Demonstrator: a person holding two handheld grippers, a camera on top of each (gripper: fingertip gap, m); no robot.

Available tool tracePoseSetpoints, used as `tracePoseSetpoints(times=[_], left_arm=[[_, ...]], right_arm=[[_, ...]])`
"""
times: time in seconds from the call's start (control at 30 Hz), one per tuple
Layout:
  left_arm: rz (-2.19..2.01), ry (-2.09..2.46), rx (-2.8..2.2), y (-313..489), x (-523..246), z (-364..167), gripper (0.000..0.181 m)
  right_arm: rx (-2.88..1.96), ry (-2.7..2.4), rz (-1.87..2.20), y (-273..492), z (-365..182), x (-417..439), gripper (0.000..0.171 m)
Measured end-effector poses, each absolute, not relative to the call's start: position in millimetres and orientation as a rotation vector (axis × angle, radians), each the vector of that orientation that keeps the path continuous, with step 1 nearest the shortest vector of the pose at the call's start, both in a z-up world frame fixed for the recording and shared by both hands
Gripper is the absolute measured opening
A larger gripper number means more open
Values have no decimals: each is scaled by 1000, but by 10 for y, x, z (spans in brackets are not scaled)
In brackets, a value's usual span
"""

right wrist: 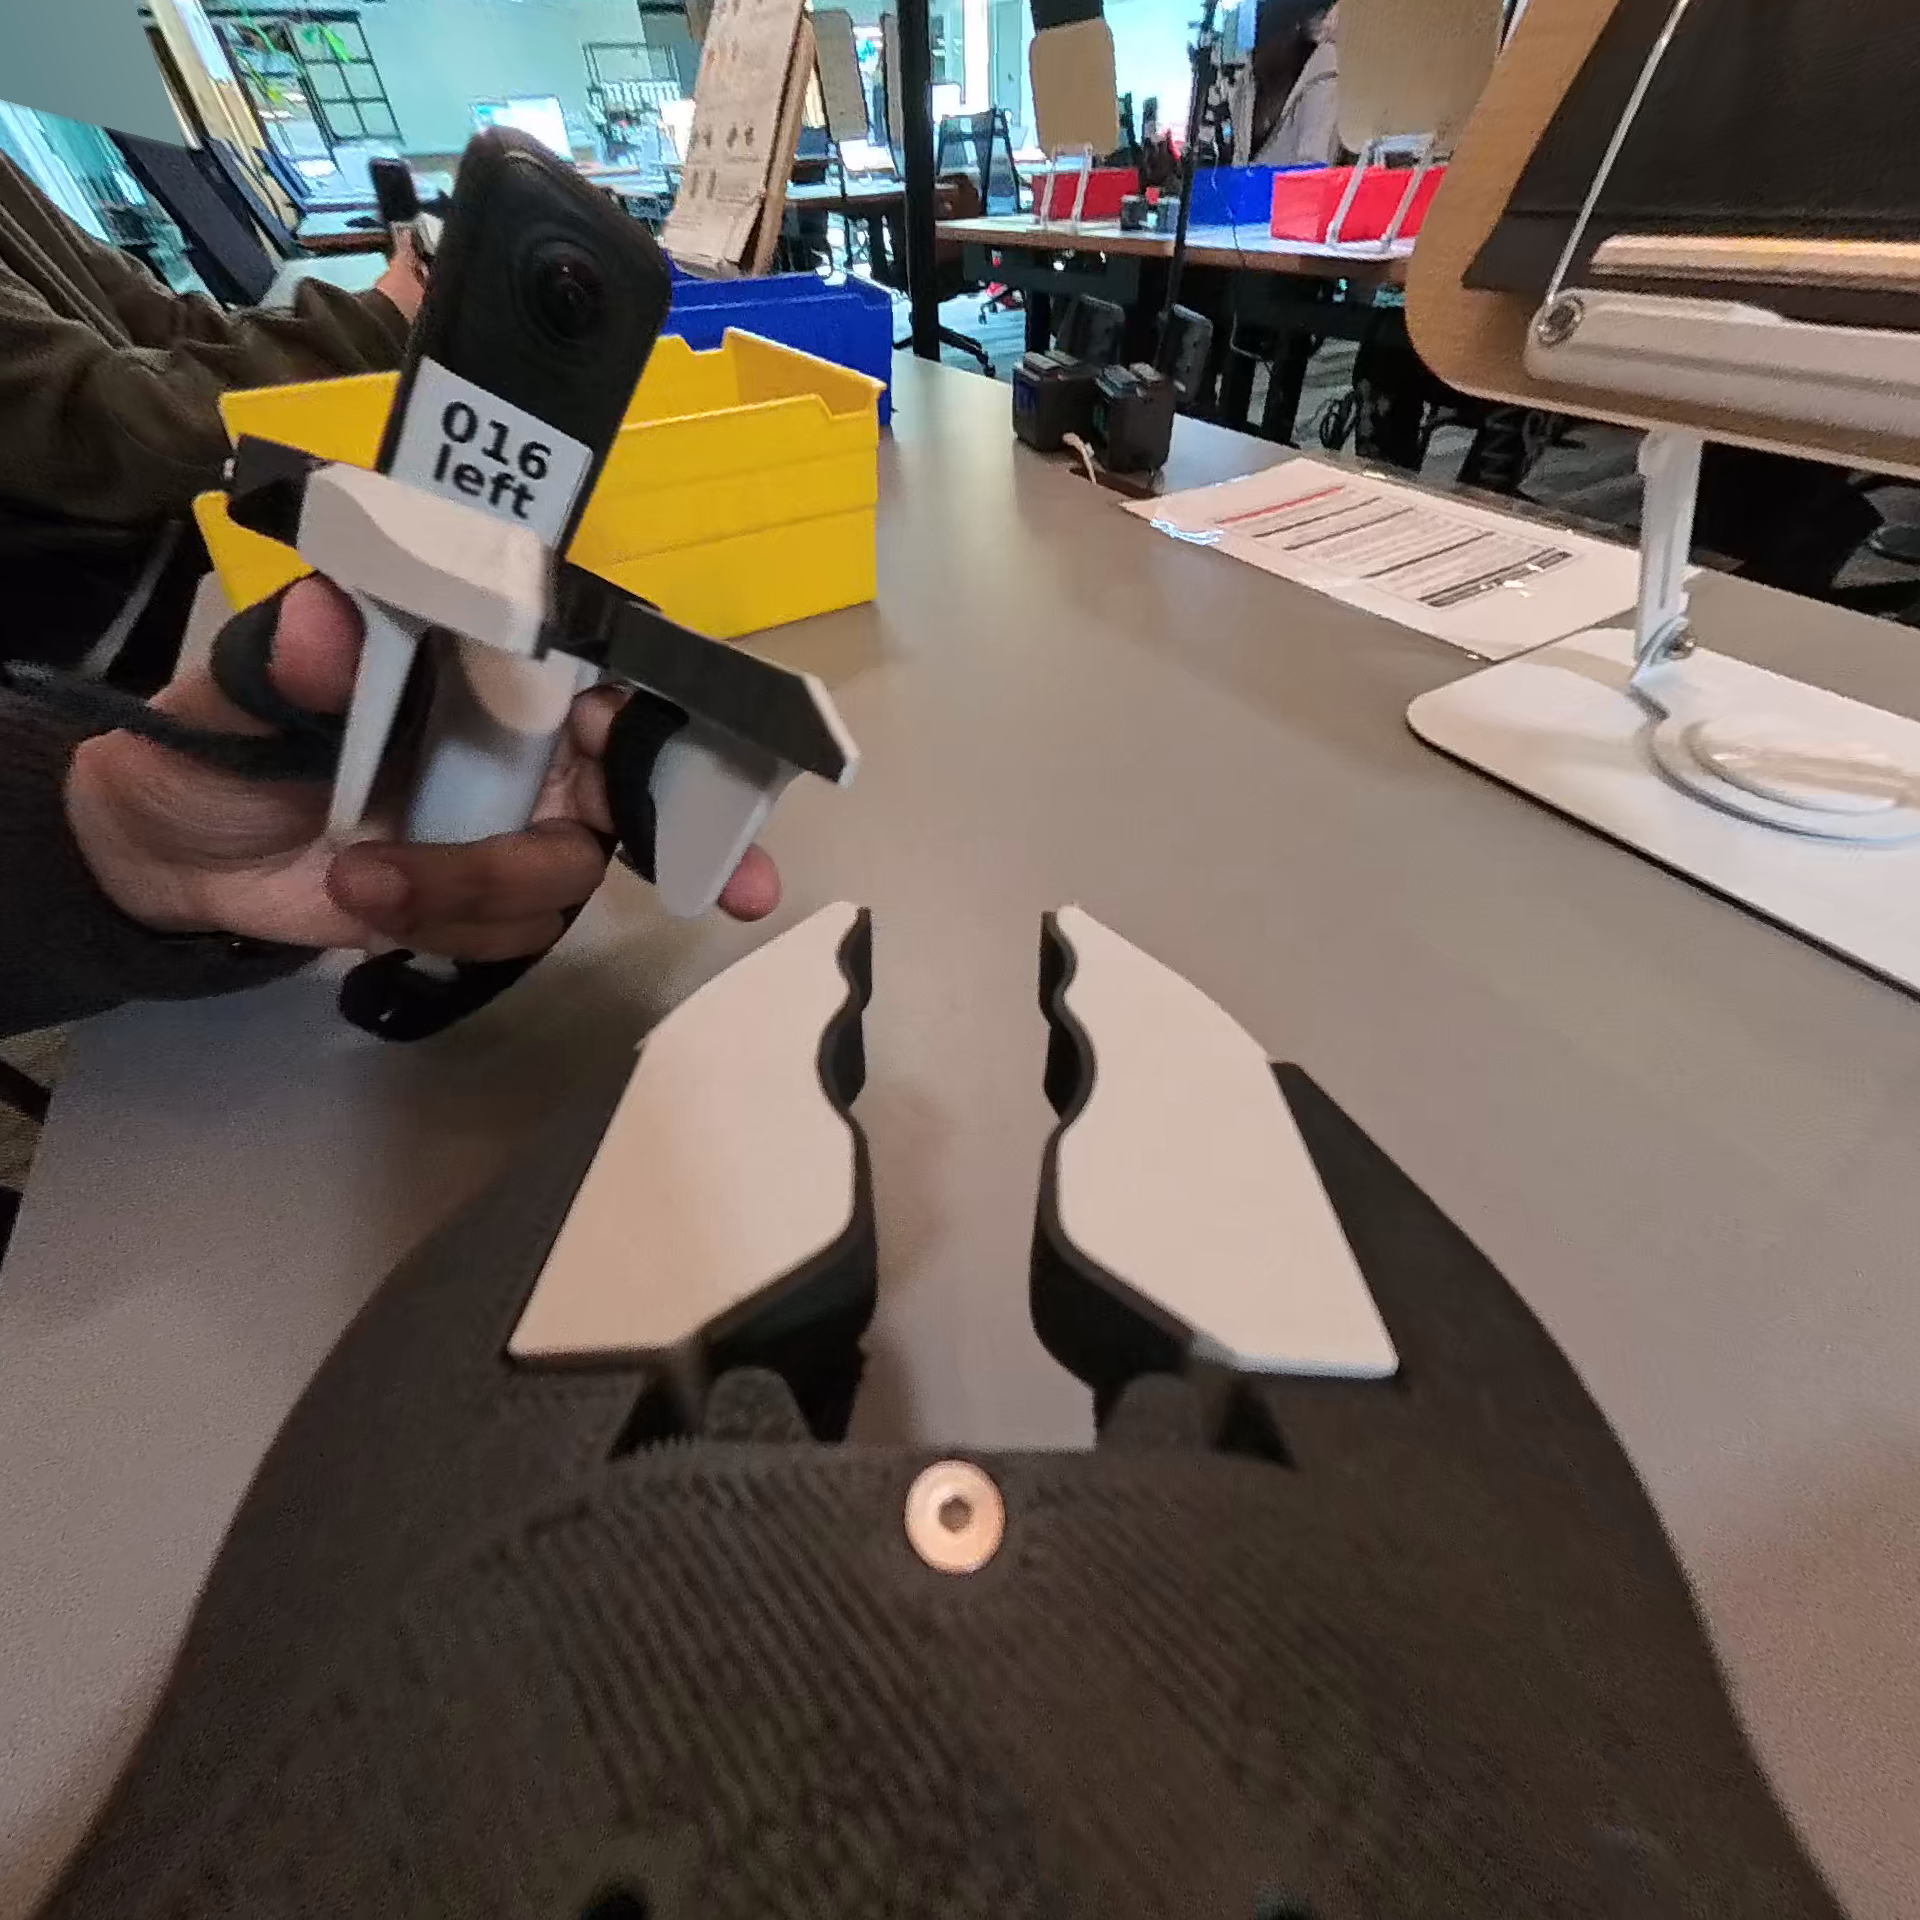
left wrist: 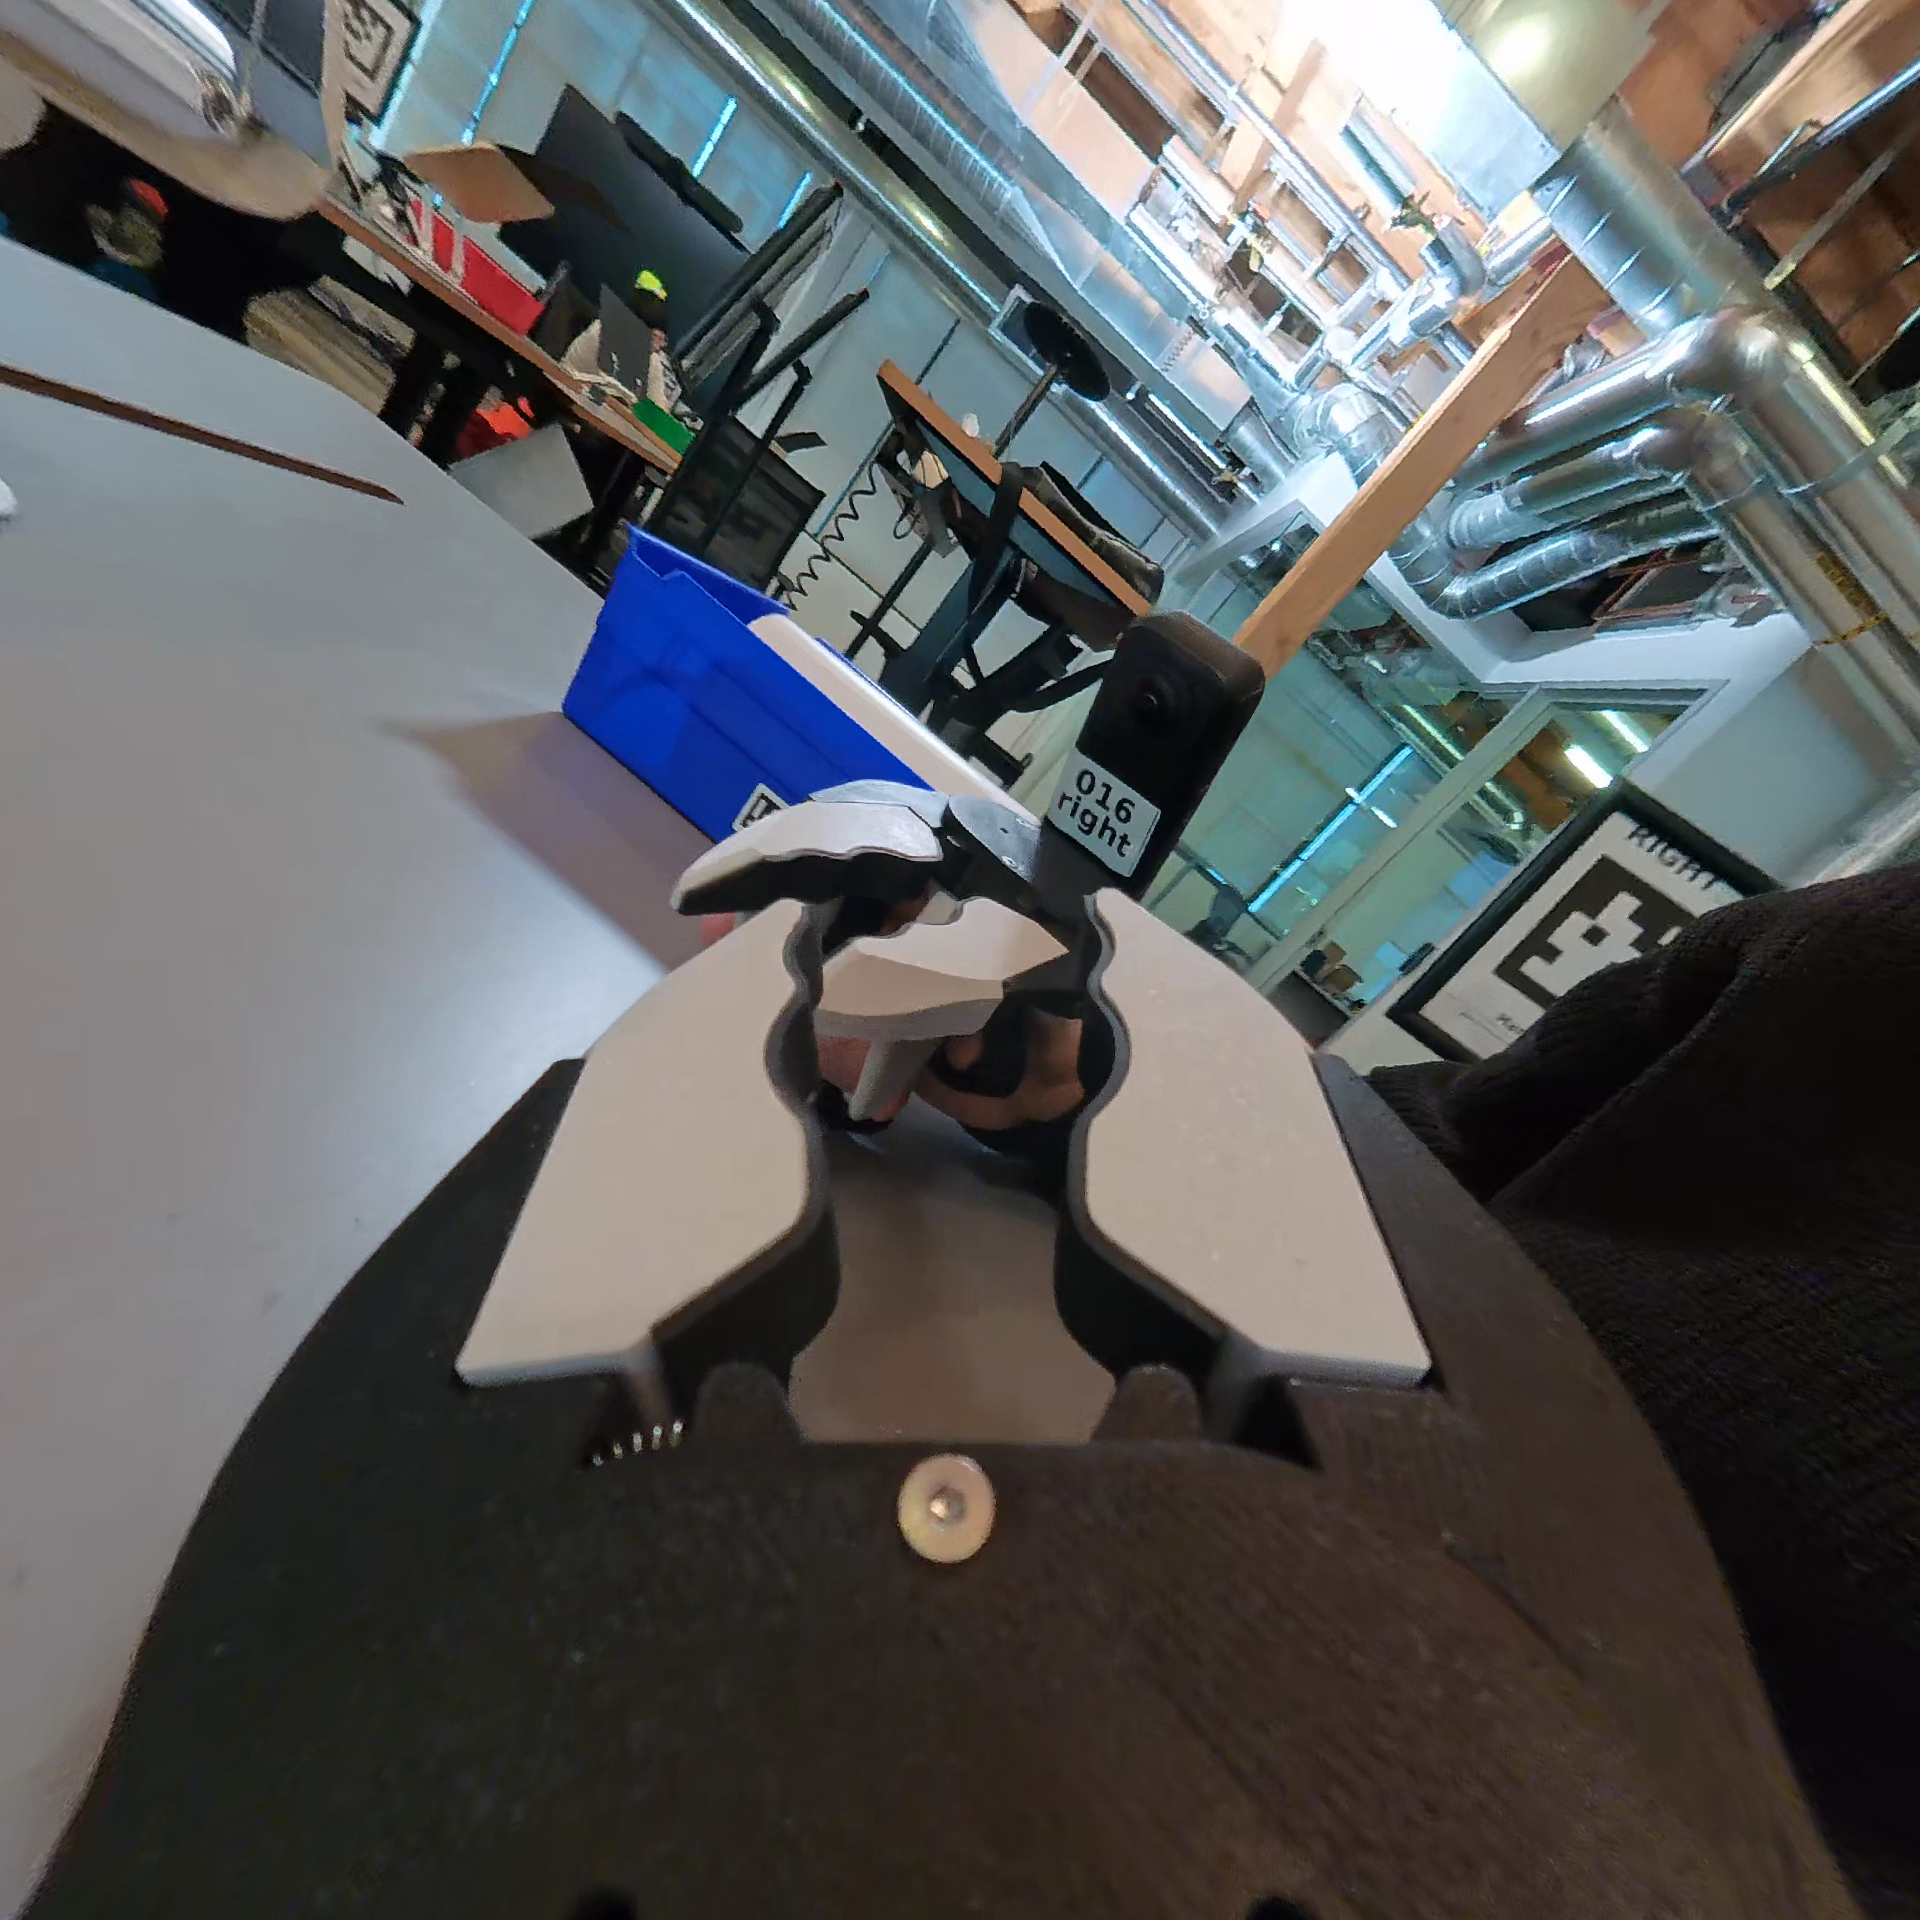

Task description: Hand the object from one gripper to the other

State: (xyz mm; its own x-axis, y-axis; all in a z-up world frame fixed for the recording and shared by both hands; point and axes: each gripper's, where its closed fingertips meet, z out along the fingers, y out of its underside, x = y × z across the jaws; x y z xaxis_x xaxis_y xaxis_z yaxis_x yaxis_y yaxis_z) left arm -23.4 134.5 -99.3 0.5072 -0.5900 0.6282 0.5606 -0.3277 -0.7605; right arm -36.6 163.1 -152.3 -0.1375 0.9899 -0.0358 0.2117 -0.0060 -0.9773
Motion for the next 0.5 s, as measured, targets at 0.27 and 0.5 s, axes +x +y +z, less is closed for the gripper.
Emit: tracePoseSetpoints(times=[0.27, 0.5], left_arm=[[-639, 24, -1423, 988, -1300, -186, 46], [-21, -376, -2013, -33, -3382, -770, 39]], right_arm=[[-1273, -1506, 1213, 1559, -1537, -380, 34], [-1309, -1480, 1279, 1603, -1520, -378, 36]])
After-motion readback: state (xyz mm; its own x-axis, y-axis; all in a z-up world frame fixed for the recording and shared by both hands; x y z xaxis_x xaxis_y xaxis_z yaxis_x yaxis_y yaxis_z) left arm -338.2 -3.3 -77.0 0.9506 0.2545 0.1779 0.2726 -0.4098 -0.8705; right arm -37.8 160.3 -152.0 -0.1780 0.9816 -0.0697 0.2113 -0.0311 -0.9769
